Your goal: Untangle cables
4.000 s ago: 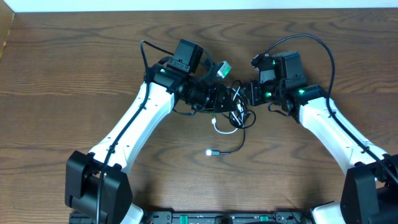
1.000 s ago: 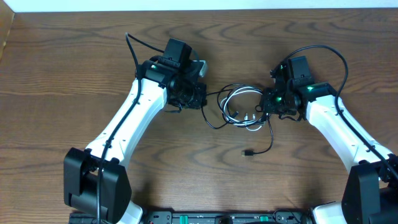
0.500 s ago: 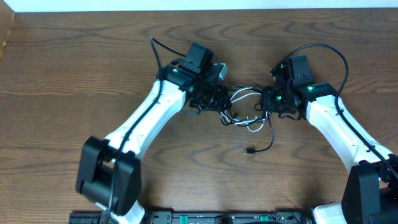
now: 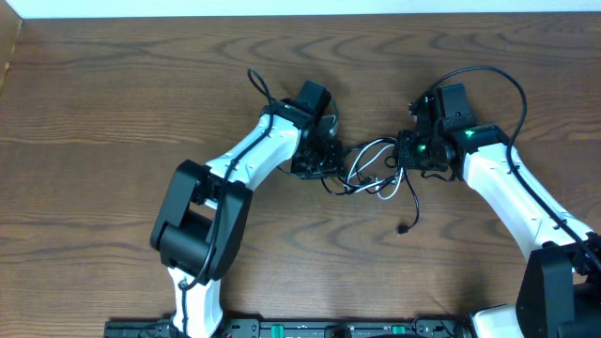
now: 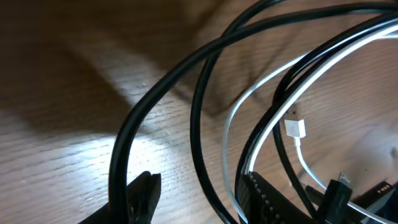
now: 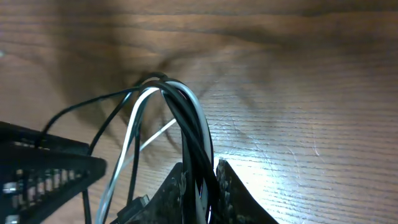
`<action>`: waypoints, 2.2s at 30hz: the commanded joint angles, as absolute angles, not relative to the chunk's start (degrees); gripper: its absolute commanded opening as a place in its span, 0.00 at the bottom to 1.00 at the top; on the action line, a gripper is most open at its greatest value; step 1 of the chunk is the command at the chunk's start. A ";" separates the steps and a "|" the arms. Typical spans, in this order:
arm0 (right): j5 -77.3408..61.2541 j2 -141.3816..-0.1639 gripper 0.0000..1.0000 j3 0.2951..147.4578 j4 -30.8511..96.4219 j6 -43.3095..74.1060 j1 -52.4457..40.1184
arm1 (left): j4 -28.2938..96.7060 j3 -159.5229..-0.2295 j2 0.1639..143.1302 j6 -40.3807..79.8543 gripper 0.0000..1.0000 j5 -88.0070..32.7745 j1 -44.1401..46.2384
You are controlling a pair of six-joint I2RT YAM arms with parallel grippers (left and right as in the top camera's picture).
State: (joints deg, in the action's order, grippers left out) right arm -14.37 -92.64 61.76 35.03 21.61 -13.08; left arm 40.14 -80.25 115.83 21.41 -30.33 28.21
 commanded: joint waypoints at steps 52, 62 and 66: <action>1.56 -92.97 0.02 61.80 39.94 24.60 -12.78 | 33.34 -78.28 97.65 22.50 0.07 -18.94 31.53; 11.60 -92.97 0.01 61.80 42.46 25.69 -12.69 | 34.24 -78.28 84.60 22.50 0.08 -18.74 28.14; 11.44 -92.97 0.01 61.80 42.48 25.67 -12.69 | 36.07 -78.28 83.53 21.37 0.08 -18.72 25.41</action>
